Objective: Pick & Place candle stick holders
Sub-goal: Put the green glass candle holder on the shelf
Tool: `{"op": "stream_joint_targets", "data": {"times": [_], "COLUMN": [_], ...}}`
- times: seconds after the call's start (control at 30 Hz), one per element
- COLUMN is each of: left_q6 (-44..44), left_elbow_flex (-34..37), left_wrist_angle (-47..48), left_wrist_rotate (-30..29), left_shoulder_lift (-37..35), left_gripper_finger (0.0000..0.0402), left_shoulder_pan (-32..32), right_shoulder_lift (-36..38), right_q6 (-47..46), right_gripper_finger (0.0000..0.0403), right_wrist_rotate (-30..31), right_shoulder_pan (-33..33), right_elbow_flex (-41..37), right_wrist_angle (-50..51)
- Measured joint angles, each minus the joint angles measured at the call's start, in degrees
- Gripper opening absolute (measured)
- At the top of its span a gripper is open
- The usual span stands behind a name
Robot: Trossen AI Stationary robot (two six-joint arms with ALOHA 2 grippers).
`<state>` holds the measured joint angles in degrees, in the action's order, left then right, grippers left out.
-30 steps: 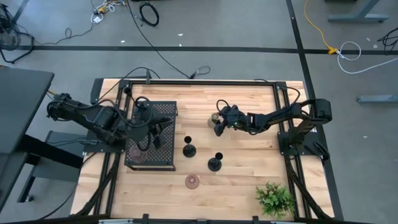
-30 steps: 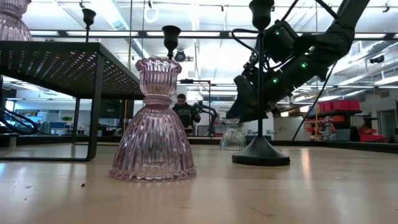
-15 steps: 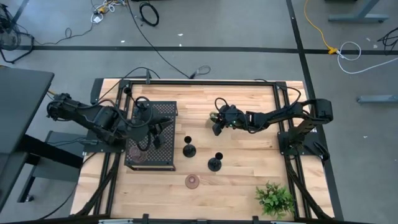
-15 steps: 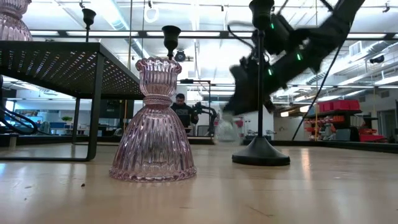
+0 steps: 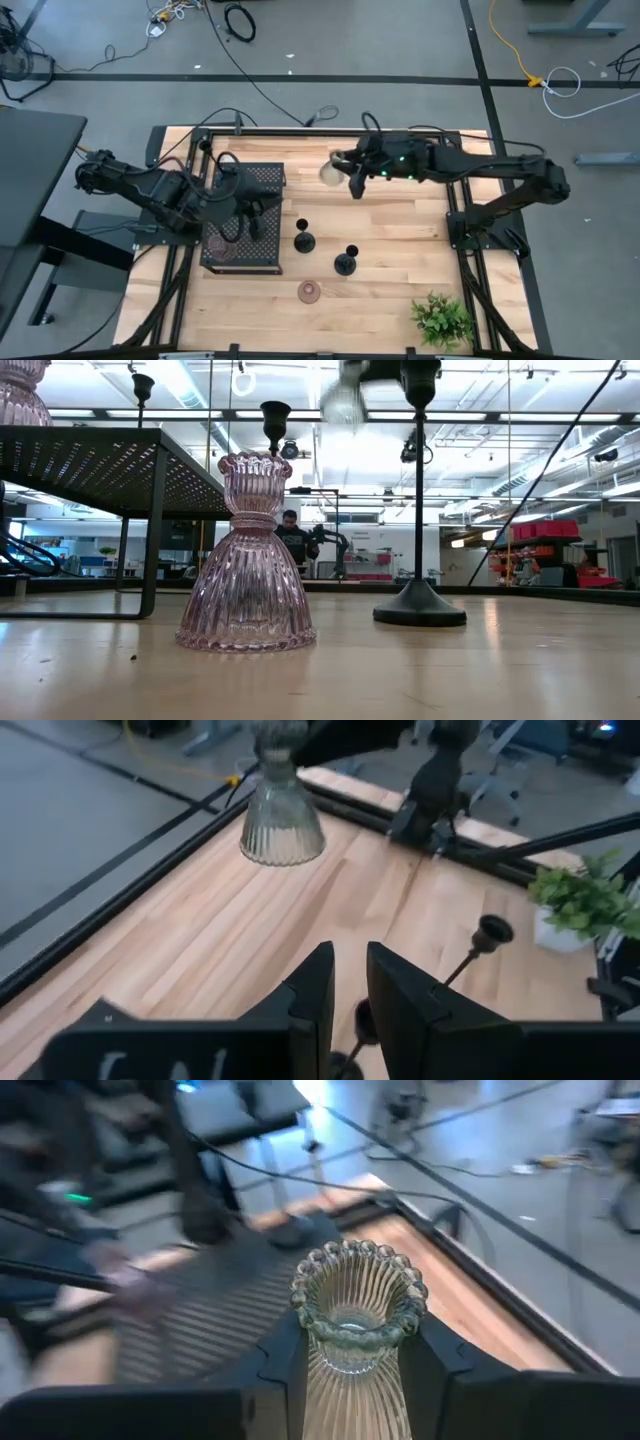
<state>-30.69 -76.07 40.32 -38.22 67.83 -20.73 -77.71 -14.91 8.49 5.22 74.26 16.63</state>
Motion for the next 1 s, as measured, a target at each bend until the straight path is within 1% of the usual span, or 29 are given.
{"op": "stream_joint_targets", "data": {"times": [0.07, 0.17, 0.3, 0.4, 0.5, 0.6, 0.73, 0.87, 0.93, 1.0], "left_q6": [1.6, 4.6, 8.7, 9.9, 10.4, 11.1, 12.4, 10.1, 8.9, 8.9], "left_elbow_flex": [0.0, 0.0, 0.0, 0.0, 0.0, 0.0, 0.0, 0.0, 0.0, 0.0], "left_wrist_angle": [-3.1, -7.5, -11.1, -13.1, -15.3, -17.6, -20.5, -20.3, -20.4, -20.4], "left_wrist_rotate": [0.2, 0.9, 2.4, 3.2, 3.2, 3.4, 6.0, 7.1, 7.2, 7.2], "left_shoulder_lift": [0.0, 0.0, 0.0, 0.0, 0.0, 0.0, 0.0, 0.0, 0.0, 0.0], "left_gripper_finger": [0.0064, 0.0064, 0.0066, 0.0082, 0.0114, 0.0156, 0.0215, 0.0264, 0.0282, 0.0296], "left_shoulder_pan": [0.0, 0.0, 0.0, 0.1, 0.1, 0.1, 0.1, 0.1, 0.1, 0.1], "right_shoulder_lift": [0.0, -0.7, -2.4, -3.2, -4.9, -6.4, -8.1, -9.0, -8.9, -8.8], "right_q6": [-1.1, -1.6, -1.9, -2.3, -2.5, -2.6, -3.1, -2.6, -2.0, -1.6], "right_gripper_finger": [0.0103, 0.0103, 0.0103, 0.0103, 0.0103, 0.0103, 0.0103, 0.0103, 0.0103, 0.0103], "right_wrist_rotate": [-1.8, -2.1, -1.9, -0.2, 1.1, 1.1, 1.1, 1.6, 1.3, 1.3], "right_shoulder_pan": [-1.5, -4.4, -8.4, -11.0, -13.0, -14.0, -14.2, -14.0, -13.9, -13.9], "right_elbow_flex": [4.5, 10.0, 14.3, 16.7, 17.8, 17.9, 18.0, 18.0, 18.1, 18.1], "right_wrist_angle": [2.1, 3.7, 4.3, 3.8, 4.1, 4.3, 5.0, -1.0, -4.3, -5.0]}}
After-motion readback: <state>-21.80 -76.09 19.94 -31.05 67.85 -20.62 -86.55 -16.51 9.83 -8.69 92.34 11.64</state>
